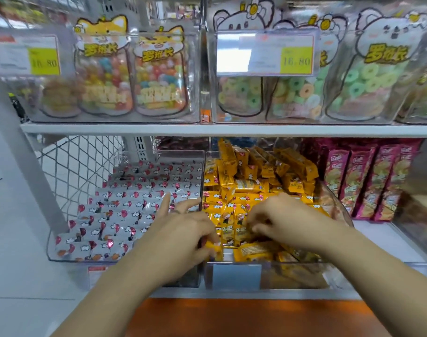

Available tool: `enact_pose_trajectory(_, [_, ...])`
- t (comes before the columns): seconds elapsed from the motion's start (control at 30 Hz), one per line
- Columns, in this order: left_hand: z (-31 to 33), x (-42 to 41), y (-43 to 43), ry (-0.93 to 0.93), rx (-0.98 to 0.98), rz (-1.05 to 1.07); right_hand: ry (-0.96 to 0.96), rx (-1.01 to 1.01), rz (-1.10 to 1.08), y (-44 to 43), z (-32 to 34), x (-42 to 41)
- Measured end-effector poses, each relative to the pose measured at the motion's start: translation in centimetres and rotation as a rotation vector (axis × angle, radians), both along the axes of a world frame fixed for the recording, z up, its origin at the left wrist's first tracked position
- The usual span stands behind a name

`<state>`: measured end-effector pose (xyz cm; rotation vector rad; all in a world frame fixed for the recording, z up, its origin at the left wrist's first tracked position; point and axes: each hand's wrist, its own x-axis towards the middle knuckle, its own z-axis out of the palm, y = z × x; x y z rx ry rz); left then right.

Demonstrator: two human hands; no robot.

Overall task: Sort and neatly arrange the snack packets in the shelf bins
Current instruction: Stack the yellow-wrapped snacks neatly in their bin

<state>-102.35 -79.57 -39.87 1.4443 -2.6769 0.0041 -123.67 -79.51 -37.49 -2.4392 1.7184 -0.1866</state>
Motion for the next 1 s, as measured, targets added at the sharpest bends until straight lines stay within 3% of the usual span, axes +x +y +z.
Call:
enact_pose_trajectory(0.1, [-0.3, -0.2, 0.5, -0.024, -0.020, -0.004, 0.207, 0.116, 0.035, -0.5, -1.8, 0.2])
enact_pose_trajectory(0.23, [-0.2, -0.1, 0.6, 0.005, -0.045, -0.034, 0.392, 0.079, 0.054, -0.8, -3.1, 0.8])
enact_pose_trajectory(0.33, [-0.5, 0.2, 0.6, 0.100, -0.070, -0.074, 0.414, 0.038, 0.080, -0.8, -3.1, 1.0])
enact_pose_trajectory(0.43, [-1.0, 0.8, 0.0, 0.212, -0.120, -0.134, 0.150, 0.037, 0.061, -0.6, -2.1, 0.0])
enact_pose_trajectory(0.57, [-0.8, 0.9, -0.4, 0.398, -0.156, -0.143, -0.359, 0.010, 0.018, 0.2, -0.7, -2.1])
enact_pose_trajectory(0.7, [-0.5, 0.2, -0.3, 0.483, -0.210, -0.133, -0.781, 0.147, 0.048, 1.0, -0.1, -3.5])
enact_pose_trajectory(0.9, [0.2, -2.2, 0.8, 0.517, -0.099, -0.132, -1.211, 0.330, 0.150, 2.7, 0.5, -3.6])
enact_pose_trajectory(1.0, [0.4, -3.3, 1.1, 0.523, -0.045, -0.120, -1.292, 0.355, 0.169, 3.0, 0.4, -3.5])
